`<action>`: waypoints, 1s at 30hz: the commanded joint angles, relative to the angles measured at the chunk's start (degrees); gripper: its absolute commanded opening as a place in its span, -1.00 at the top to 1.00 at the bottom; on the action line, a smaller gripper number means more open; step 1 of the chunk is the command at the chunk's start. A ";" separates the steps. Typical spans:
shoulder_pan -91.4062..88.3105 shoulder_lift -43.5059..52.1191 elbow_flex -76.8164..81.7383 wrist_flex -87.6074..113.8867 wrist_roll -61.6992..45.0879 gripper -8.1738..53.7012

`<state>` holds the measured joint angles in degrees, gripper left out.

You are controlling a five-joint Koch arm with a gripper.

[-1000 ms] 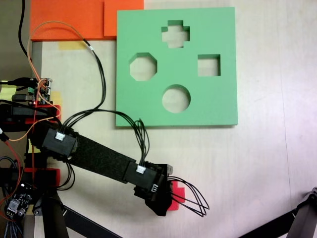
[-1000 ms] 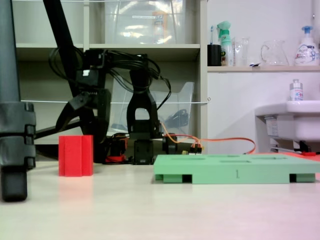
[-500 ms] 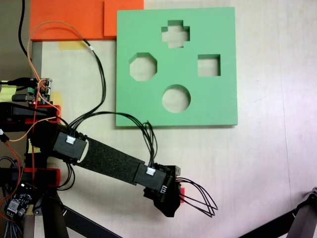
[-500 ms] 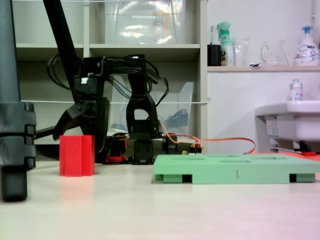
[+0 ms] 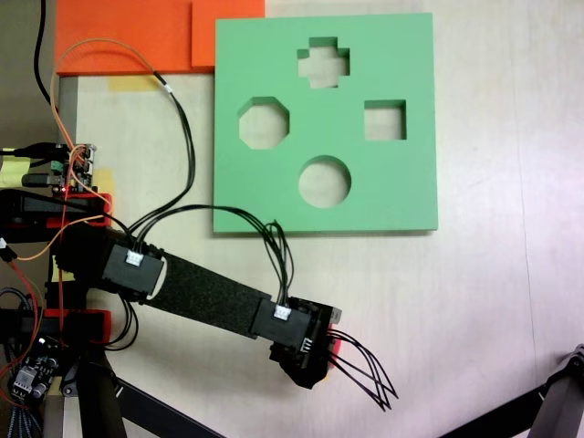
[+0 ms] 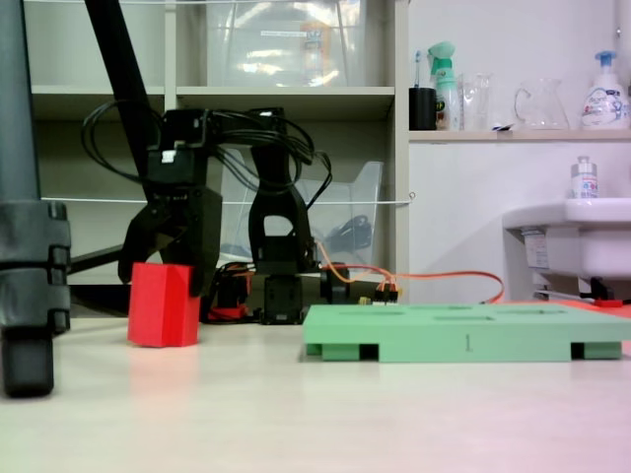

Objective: Put the cross columnar block into the corresponding hole

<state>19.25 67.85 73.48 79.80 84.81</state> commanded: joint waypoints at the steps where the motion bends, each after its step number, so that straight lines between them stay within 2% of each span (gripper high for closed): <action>1: 0.79 0.09 -0.18 4.92 0.62 -0.19; 5: 0.70 -1.14 -0.18 6.15 2.64 -0.16; 10: 0.53 -1.23 -2.02 9.49 3.34 0.04; 16: -1.58 -0.44 -10.02 18.02 3.60 0.04; 18: -2.90 0.53 -13.10 20.65 4.04 0.04; 20: -5.01 3.43 -15.29 21.97 5.89 0.14; 25: -11.07 8.79 -18.90 22.06 9.05 0.14; 30: -23.73 11.78 -26.28 22.06 18.19 0.14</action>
<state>-1.76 76.64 50.98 98.00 99.32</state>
